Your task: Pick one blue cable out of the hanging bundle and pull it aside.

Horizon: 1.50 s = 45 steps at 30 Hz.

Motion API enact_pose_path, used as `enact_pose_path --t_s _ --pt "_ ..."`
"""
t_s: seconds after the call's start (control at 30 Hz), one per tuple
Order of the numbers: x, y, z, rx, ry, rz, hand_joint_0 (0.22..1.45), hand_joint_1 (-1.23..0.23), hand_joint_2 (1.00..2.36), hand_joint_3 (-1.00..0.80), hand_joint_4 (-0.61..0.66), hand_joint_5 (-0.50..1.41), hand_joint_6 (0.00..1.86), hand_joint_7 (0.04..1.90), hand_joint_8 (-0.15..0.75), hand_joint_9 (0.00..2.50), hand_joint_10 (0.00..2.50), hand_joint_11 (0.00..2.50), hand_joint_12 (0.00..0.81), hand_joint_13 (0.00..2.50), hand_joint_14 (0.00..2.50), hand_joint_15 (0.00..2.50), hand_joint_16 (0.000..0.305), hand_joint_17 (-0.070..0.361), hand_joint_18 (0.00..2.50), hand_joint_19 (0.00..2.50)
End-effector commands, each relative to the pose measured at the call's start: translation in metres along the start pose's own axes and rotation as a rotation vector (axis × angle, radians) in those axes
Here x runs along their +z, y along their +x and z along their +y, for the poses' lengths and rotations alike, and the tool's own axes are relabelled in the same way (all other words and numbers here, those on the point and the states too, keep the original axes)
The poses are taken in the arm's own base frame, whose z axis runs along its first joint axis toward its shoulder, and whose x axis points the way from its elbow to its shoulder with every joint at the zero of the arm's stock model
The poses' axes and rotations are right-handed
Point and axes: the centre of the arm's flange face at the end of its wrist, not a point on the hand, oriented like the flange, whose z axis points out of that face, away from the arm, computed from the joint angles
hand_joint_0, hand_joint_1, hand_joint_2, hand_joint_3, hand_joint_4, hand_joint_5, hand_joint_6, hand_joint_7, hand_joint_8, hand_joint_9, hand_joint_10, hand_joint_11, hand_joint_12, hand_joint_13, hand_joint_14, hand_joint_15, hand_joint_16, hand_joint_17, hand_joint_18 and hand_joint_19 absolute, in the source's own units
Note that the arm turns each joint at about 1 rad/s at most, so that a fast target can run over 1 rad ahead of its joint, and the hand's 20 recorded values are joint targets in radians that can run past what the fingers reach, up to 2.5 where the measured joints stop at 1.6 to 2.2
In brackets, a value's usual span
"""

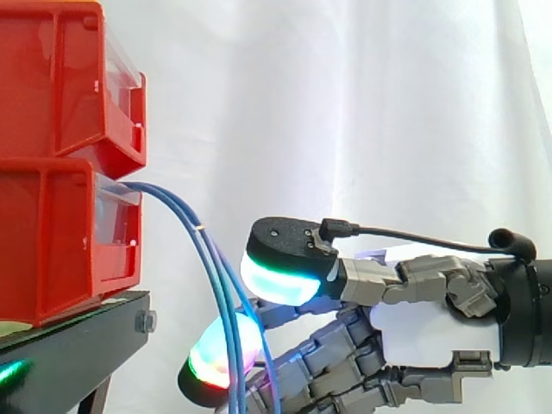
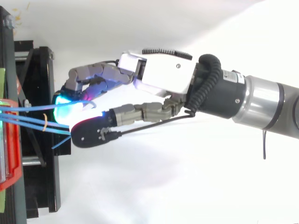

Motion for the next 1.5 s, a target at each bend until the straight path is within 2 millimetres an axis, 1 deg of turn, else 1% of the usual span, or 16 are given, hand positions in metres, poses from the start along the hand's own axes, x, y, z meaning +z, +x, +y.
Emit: enact_pose_path --t_s 0.0,0.1,0.17,0.2,0.23,0.27,0.33,0.53,0.57,0.6,0.77,0.9,1.1,1.13,1.33,1.47 --pt "-0.001 0.009 0.004 -0.014 -0.017 0.01 0.53 -0.51 1.0 -0.5 0.28 -0.12 0.5 1.09 0.332 0.65 0.01 0.21 0.372 0.39 0.01 0.2 0.056 0.127 0.39 0.47" --pt "-0.001 0.013 0.004 -0.013 -0.021 0.014 0.53 -0.51 1.0 -0.5 0.29 -0.12 0.5 1.08 0.329 0.65 0.01 0.22 0.372 0.39 0.01 0.2 0.056 0.127 0.39 0.46" --pt "0.002 0.018 -0.013 -0.008 -0.007 0.018 0.53 -0.51 1.0 -0.5 0.29 -0.12 0.5 1.08 0.329 0.65 0.01 0.22 0.372 0.39 0.01 0.2 0.056 0.127 0.39 0.47" --pt "0.002 0.017 -0.013 0.001 -0.011 0.017 0.53 -0.51 1.0 -0.5 0.28 -0.12 0.5 1.08 0.329 0.65 0.01 0.21 0.372 0.39 0.01 0.2 0.056 0.127 0.39 0.46" --pt "0.004 0.02 -0.024 0.014 -0.011 0.021 0.53 -0.51 1.0 -0.5 0.29 -0.12 0.5 1.08 0.329 0.65 0.01 0.21 0.372 0.39 0.01 0.21 0.056 0.127 0.39 0.47" --pt "0.005 0.022 -0.029 0.026 -0.013 0.024 0.53 -0.51 1.0 -0.5 0.29 -0.12 0.5 1.08 0.33 0.65 0.01 0.21 0.373 0.39 0.01 0.2 0.056 0.127 0.39 0.46" --pt "0.006 0.022 -0.028 0.058 -0.021 0.027 0.53 -0.51 1.0 -0.5 0.29 -0.12 0.5 1.08 0.329 0.65 0.01 0.21 0.372 0.39 0.01 0.21 0.056 0.127 0.39 0.47" --pt "0.006 0.017 -0.032 0.076 -0.007 0.04 0.53 -0.51 1.0 -0.49 0.29 -0.12 0.5 1.07 0.33 0.65 0.01 0.21 0.372 0.39 0.01 0.2 0.056 0.127 0.39 0.47" --pt "0.007 0.017 -0.034 0.078 -0.008 0.041 0.53 -0.51 1.0 -0.49 0.29 -0.12 0.5 1.07 0.329 0.65 0.01 0.21 0.372 0.39 0.01 0.2 0.056 0.127 0.39 0.47" --pt "0.009 0.017 -0.042 0.091 -0.011 0.045 0.53 -0.51 1.0 -0.5 0.28 -0.12 0.5 1.07 0.329 0.64 0.01 0.21 0.371 0.39 0.01 0.2 0.056 0.127 0.39 0.46" --pt "0.012 0.016 -0.04 0.147 -0.04 0.074 0.53 -0.5 1.0 -0.5 0.29 -0.12 0.5 1.07 0.331 0.64 0.01 0.21 0.372 0.39 0.01 0.21 0.056 0.127 0.39 0.47" --pt "0.015 0.013 -0.035 0.157 -0.044 0.082 0.53 -0.49 1.0 -0.5 0.29 -0.12 0.5 1.07 0.33 0.64 0.01 0.22 0.373 0.39 0.01 0.21 0.057 0.128 0.39 0.47" --pt "0.022 0.01 -0.02 0.158 -0.05 0.098 0.53 -0.48 1.0 -0.5 0.29 -0.12 0.5 1.08 0.333 0.65 0.01 0.21 0.374 0.39 0.01 0.21 0.057 0.127 0.39 0.47" --pt "0.026 0.005 -0.013 0.155 -0.044 0.104 0.53 -0.48 1.0 -0.5 0.28 -0.12 0.5 1.08 0.333 0.65 0.01 0.21 0.374 0.39 0.01 0.2 0.057 0.128 0.39 0.47" --pt "0.024 -0.002 -0.009 0.148 -0.009 0.118 0.53 -0.49 1.0 -0.5 0.28 -0.12 0.5 1.08 0.332 0.65 0.01 0.22 0.373 0.39 0.01 0.2 0.056 0.127 0.39 0.47" --pt "0.023 -0.013 0.002 0.145 -0.008 0.109 0.53 -0.5 1.0 -0.49 0.28 -0.11 0.5 1.12 0.329 0.66 0.01 0.21 0.371 0.39 0.01 0.2 0.056 0.126 0.39 0.46"
